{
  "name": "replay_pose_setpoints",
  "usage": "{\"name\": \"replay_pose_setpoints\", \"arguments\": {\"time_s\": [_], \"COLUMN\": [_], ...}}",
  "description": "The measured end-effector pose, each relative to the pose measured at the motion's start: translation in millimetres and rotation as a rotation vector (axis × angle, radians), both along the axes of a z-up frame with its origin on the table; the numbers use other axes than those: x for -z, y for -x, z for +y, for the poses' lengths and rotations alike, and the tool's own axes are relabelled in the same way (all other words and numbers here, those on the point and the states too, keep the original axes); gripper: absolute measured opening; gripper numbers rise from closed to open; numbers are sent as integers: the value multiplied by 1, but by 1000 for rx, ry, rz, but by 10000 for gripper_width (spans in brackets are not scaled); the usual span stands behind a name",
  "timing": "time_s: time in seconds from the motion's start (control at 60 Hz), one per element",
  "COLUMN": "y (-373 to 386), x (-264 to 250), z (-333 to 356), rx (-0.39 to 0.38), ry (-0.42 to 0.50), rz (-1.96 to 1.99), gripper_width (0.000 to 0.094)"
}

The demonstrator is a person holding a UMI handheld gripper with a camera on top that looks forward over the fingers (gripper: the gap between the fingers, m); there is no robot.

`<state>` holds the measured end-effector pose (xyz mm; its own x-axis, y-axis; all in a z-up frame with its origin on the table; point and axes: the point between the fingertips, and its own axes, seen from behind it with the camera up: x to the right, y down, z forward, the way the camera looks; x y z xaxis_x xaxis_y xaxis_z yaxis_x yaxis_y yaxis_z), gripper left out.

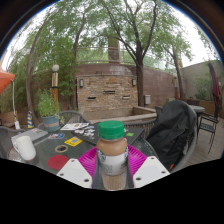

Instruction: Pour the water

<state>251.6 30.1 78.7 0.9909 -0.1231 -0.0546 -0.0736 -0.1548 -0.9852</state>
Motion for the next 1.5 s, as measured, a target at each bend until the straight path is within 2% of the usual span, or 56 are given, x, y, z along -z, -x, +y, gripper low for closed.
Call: {"name": "replay_pose_setpoints", "arguments": {"time_s": [0.133, 0.233, 0.383, 0.467, 0.6, 0.733, 0.833, 0.933, 1.05, 1.133, 1.2, 1.217, 1.5], "y": [0, -2, 21, 38, 104, 171, 215, 256, 275, 271, 272, 268, 271], "x": [-2, 2, -18, -52, -89, -112, -108, -103, -89, -81, -90, -102, -101], "z": [1, 0, -6, 1, 15, 32, 48, 53, 67, 69, 66, 71, 59], "rx": [13, 34, 37, 9, -56, -134, -173, -245, -276, -275, -256, -301, -323], "ry": [-7, 21, 11, -26, -27, -4, 9, 33, 43, 80, 72, 71, 70], "rz": [16, 12, -113, -195, -377, -829, -1219, -1581, -1971, -2154, -2297, -2323, -2411], "gripper_width": [409, 410, 274, 251, 251, 250, 249, 250, 248, 248, 248, 247, 250]}}
